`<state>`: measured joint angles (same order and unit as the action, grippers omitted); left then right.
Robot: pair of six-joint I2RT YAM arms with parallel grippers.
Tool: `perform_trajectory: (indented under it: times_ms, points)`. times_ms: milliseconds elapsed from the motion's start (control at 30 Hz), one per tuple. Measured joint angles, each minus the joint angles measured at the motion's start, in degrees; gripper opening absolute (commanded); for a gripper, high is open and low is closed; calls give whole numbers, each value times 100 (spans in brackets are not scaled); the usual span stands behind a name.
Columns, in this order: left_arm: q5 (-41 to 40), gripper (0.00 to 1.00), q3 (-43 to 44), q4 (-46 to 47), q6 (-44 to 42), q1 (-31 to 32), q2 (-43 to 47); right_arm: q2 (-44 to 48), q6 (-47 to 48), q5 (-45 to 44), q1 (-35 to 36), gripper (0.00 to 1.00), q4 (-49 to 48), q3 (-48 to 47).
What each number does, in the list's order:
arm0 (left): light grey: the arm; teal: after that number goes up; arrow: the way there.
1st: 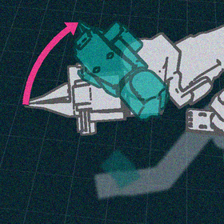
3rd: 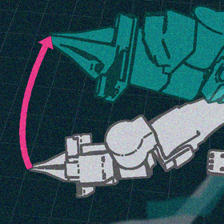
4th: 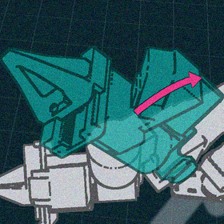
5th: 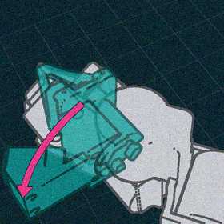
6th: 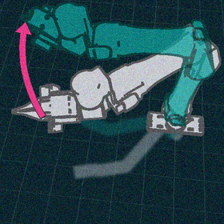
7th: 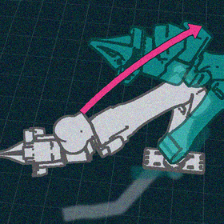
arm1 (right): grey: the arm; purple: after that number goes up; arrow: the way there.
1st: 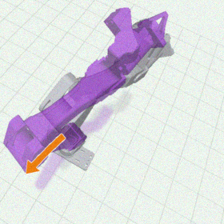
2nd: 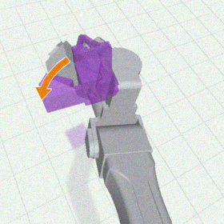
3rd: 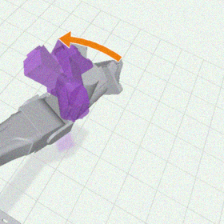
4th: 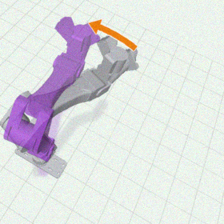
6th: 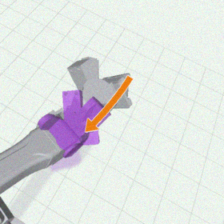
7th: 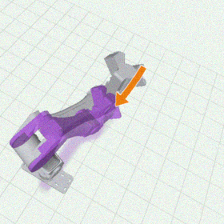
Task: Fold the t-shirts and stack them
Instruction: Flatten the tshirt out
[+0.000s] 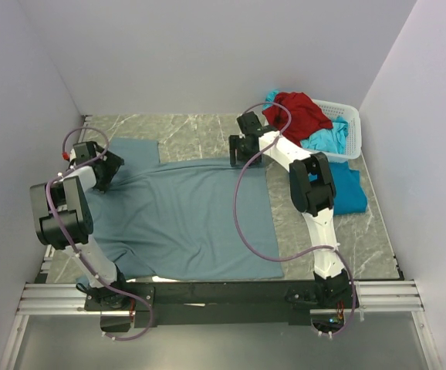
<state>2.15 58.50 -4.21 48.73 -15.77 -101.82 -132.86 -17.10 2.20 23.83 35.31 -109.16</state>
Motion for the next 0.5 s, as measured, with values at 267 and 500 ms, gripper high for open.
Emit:
perform_trajectory:
  times_ms: [267, 500]
  points:
    - [11, 100, 321, -636, -157, 212, 223, 317, 4, 17, 2, 81, 68, 330]
    - [-39, 99, 487, -710, -361, 802, 503, 1106, -4, -4, 57, 82, -11, 1086]
